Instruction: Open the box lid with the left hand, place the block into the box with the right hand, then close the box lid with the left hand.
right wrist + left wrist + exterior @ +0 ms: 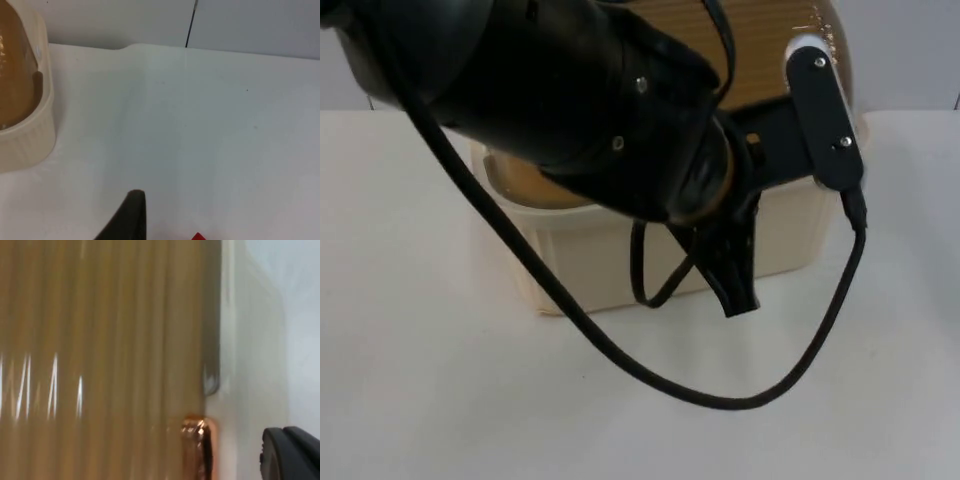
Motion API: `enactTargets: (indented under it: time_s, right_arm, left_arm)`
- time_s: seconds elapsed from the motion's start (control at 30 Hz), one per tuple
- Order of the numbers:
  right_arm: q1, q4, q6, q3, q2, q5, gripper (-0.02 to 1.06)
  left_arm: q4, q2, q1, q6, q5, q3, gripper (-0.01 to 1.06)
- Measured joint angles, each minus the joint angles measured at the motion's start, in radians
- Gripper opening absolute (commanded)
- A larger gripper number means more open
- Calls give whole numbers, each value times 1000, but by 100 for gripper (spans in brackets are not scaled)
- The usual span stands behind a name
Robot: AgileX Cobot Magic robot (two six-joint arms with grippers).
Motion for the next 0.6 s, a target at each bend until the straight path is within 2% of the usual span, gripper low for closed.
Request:
enactTargets:
  time_s: [0.2,0.6]
  right_arm:
    - [0,0,0,0,0,-6,105]
    - [0,0,6,0,0,-6,105]
  left_arm:
    - [45,0,0,2,56,0,0]
    - [90,1,0,24,69,0,0]
